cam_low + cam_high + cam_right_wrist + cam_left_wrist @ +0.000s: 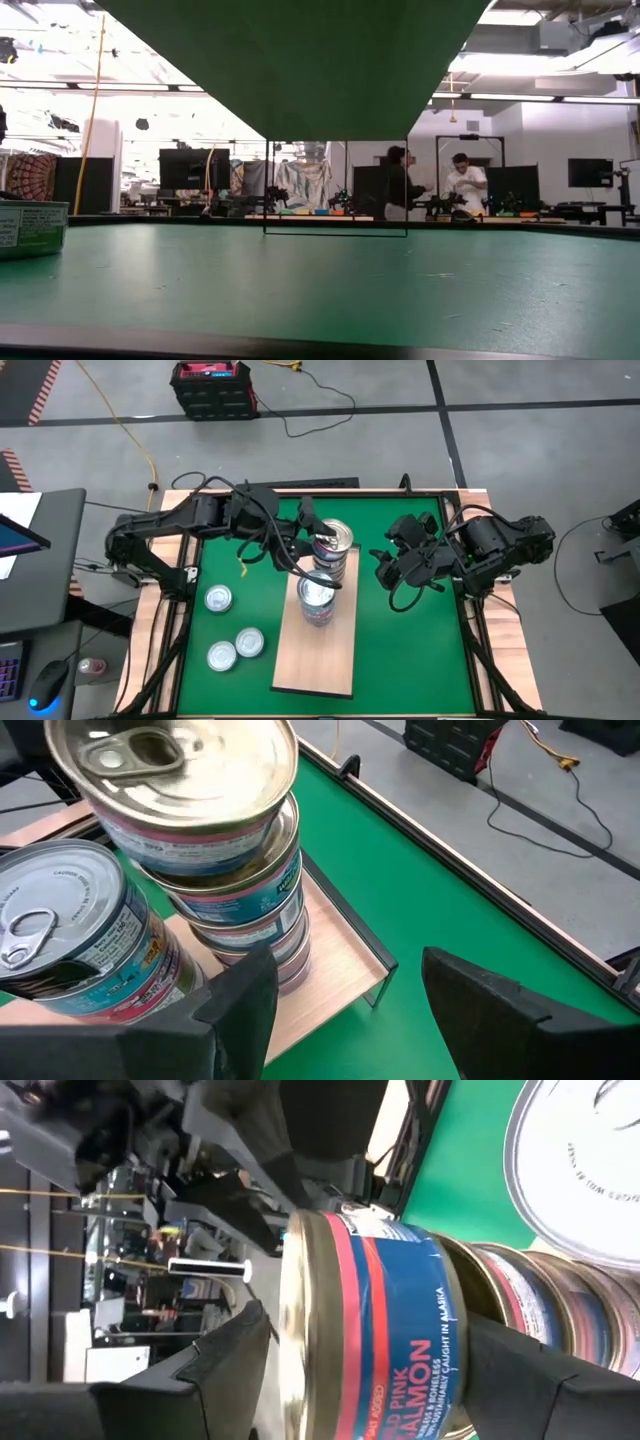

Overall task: Stack canned seafood by type on shelf
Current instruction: Stack the blue pink tuna can on top of the other blue pink tuna cans on the shelf

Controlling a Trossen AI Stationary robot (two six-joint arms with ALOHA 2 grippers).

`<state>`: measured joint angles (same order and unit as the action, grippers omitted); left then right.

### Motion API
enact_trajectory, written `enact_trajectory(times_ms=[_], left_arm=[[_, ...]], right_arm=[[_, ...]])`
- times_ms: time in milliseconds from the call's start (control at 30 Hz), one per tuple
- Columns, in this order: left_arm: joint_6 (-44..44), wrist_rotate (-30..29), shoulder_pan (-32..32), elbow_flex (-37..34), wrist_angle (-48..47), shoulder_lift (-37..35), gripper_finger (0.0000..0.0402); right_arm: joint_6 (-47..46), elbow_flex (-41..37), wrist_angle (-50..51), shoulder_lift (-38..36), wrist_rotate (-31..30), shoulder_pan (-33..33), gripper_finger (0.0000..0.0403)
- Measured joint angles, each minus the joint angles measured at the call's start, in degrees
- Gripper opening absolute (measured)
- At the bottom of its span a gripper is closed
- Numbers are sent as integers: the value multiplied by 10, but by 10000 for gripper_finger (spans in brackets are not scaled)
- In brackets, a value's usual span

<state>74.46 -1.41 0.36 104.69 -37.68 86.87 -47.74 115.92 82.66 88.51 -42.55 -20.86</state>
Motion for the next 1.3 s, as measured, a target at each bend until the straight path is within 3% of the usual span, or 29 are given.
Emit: enact_trajectory(times_ms=[600, 1300], left_arm=[[-53, 48, 8, 40, -62, 0, 278], [-80, 52, 23, 40, -79, 0, 267]], right_arm=[[16, 0, -28, 0, -11, 0, 276], [33, 0, -38, 0, -11, 0, 276]])
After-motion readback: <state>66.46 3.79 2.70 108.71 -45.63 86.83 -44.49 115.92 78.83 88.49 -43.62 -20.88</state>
